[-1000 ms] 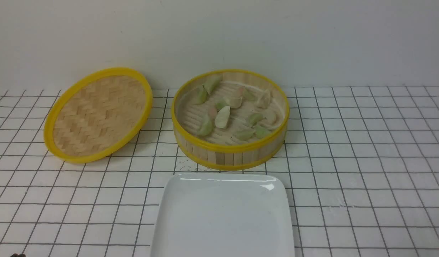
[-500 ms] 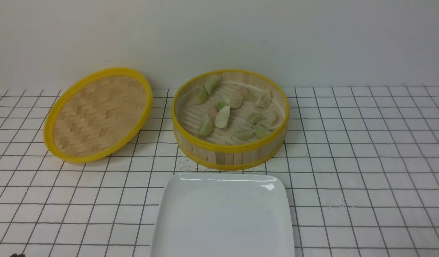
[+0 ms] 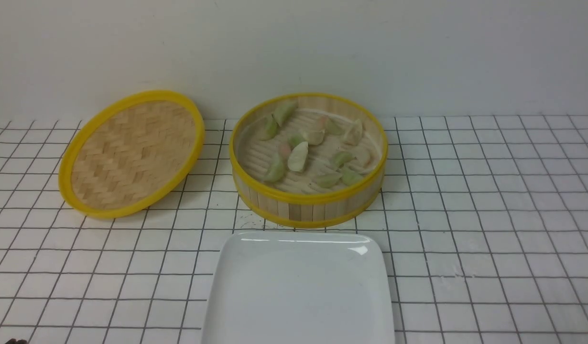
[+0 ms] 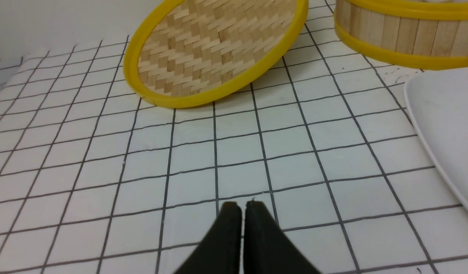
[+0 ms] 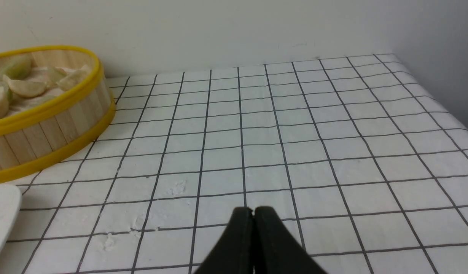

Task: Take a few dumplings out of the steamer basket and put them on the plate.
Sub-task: Use the left arm to grab a dumpling from the steamer

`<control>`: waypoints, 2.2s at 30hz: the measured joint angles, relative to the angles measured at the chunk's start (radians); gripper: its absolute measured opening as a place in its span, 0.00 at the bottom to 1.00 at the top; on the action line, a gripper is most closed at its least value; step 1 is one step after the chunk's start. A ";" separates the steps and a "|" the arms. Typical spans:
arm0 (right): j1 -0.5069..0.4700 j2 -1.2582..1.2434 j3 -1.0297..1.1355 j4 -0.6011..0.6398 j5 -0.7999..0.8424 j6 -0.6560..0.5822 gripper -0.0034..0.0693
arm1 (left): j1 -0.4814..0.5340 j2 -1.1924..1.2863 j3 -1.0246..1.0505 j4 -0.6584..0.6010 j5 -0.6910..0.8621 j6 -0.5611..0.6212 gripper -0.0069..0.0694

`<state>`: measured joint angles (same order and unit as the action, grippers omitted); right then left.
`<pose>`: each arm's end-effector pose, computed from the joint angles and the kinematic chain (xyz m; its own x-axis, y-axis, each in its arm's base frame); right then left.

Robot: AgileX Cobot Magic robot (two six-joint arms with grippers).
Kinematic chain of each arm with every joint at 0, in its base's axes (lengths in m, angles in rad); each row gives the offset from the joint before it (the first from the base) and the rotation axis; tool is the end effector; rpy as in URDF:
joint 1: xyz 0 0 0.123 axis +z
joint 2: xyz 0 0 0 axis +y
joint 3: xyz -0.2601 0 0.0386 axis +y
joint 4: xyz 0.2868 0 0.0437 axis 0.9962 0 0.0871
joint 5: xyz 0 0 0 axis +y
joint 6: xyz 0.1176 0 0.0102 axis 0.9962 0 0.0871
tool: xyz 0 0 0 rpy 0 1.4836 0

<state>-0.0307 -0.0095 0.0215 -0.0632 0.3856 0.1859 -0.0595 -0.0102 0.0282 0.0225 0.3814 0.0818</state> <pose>0.1391 -0.0071 0.1633 -0.2954 0.1361 -0.9456 0.0916 0.9893 0.1138 0.1392 -0.0073 0.1612 -0.2996 0.1205 -0.9464 0.0827 0.9915 0.1001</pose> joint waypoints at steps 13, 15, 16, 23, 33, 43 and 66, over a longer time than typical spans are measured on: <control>0.000 0.000 0.000 0.000 0.000 0.000 0.03 | 0.000 0.000 0.000 0.003 0.000 0.000 0.08; 0.000 0.000 0.000 0.000 0.000 0.000 0.03 | 0.000 0.000 0.000 0.003 0.000 0.000 0.08; 0.000 0.000 0.000 0.000 0.000 0.000 0.03 | 0.000 0.000 0.000 0.003 0.000 0.000 0.08; 0.000 0.000 0.008 0.221 -0.127 0.144 0.03 | 0.000 0.000 0.002 -0.065 -0.098 -0.073 0.08; 0.000 0.000 0.008 0.608 -0.325 0.309 0.03 | 0.000 0.001 -0.008 -0.377 -0.699 -0.212 0.08; 0.000 0.065 -0.222 0.498 -0.159 0.167 0.03 | 0.000 0.424 -0.564 -0.403 -0.085 -0.222 0.08; 0.000 1.029 -1.100 0.358 0.865 -0.276 0.03 | -0.271 2.002 -1.937 -0.150 0.847 -0.017 0.08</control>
<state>-0.0307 1.0193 -1.0785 0.2952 1.2503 -0.0901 -0.3306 1.9915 -1.9085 -0.1278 1.2280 0.0645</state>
